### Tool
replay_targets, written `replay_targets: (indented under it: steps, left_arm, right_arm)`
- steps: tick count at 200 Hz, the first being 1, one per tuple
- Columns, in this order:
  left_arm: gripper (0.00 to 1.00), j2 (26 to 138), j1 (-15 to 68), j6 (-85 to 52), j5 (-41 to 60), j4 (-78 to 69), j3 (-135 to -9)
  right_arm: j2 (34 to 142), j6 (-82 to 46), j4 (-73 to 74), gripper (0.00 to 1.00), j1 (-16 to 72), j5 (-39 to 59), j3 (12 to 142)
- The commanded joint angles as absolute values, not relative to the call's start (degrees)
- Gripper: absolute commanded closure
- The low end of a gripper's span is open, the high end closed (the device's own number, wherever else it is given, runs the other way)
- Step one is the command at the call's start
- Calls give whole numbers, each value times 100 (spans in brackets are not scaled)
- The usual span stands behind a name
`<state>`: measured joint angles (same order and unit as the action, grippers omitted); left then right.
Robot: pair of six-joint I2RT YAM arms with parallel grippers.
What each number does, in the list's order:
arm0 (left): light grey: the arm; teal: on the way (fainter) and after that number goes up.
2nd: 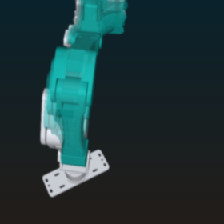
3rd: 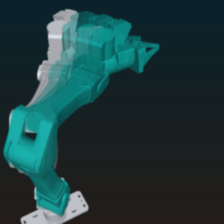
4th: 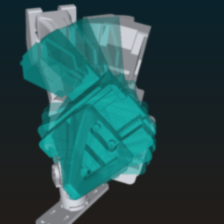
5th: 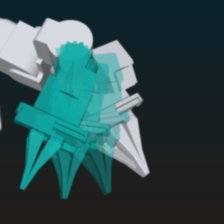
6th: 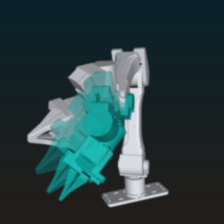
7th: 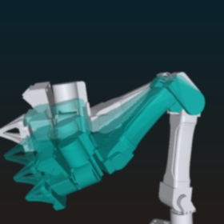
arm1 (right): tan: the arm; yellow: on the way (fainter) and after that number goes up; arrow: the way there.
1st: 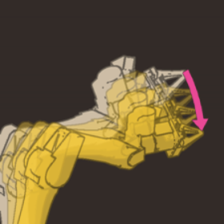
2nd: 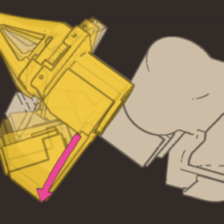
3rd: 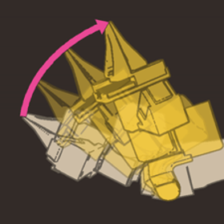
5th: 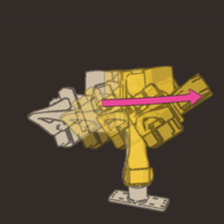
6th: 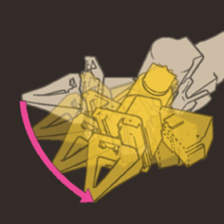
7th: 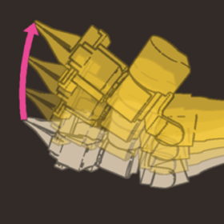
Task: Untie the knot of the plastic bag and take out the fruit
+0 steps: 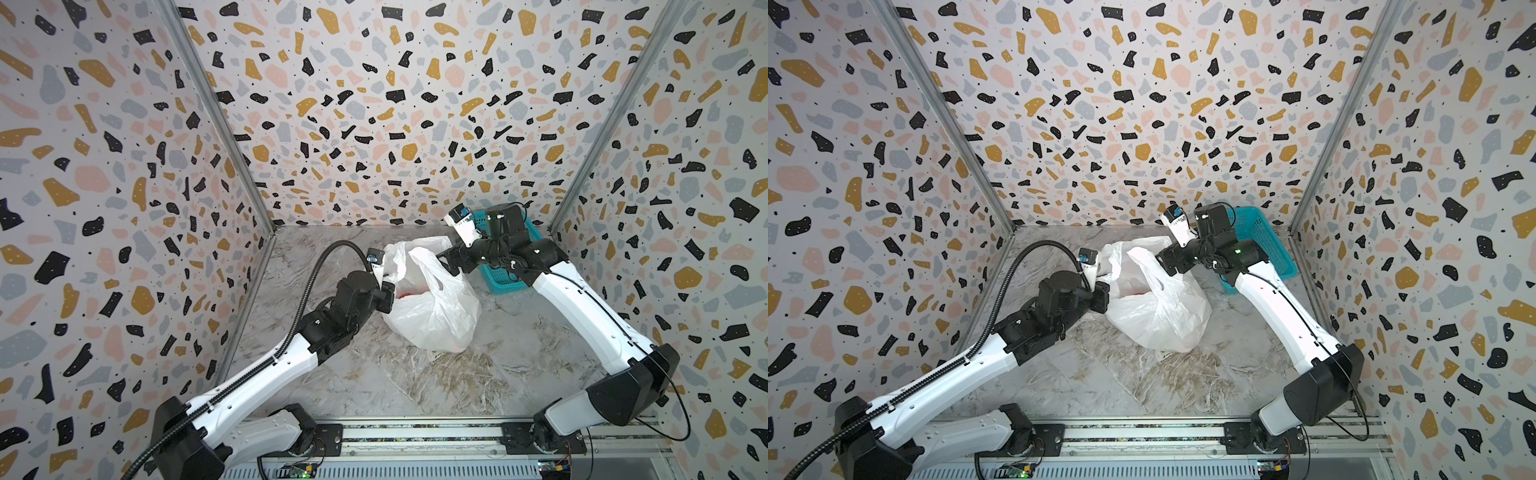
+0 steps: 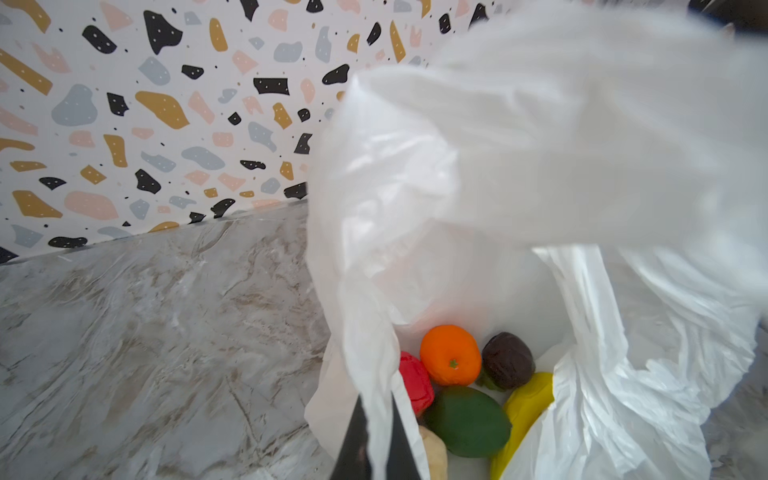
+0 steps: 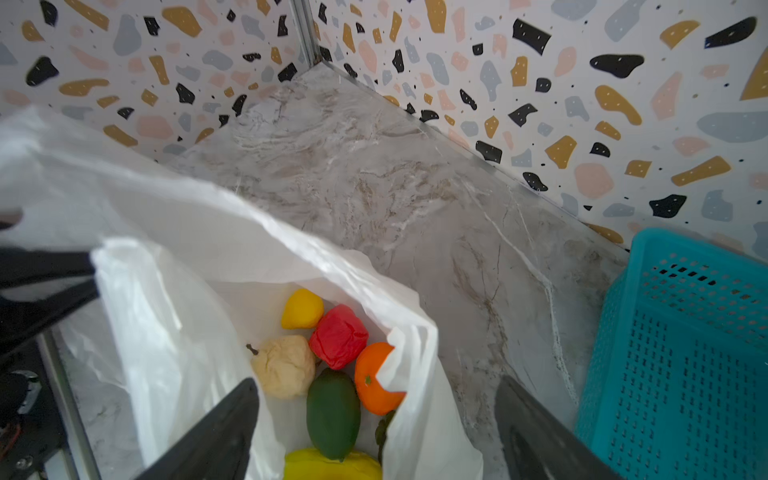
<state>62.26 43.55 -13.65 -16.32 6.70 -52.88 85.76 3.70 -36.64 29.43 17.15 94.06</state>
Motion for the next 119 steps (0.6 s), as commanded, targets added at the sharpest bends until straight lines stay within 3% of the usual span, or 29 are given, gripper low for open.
replay_targets:
  steps: [1,57,119]
  left_arm:
    - [100,6103,4511,-1671,-1592,41,-5023]
    - [100,5977,4678,-1837,-1739,-206,-4780]
    - [100,5584,4741,-1965,-1867,-604,-4485]
  right_arm:
    - [8116,48,-4422,5,3002,1850,9831]
    - [7655,-849,-4585,8,3484,2809,9937]
    - [7884,-2065,-2336,29,4113,3412,8006]
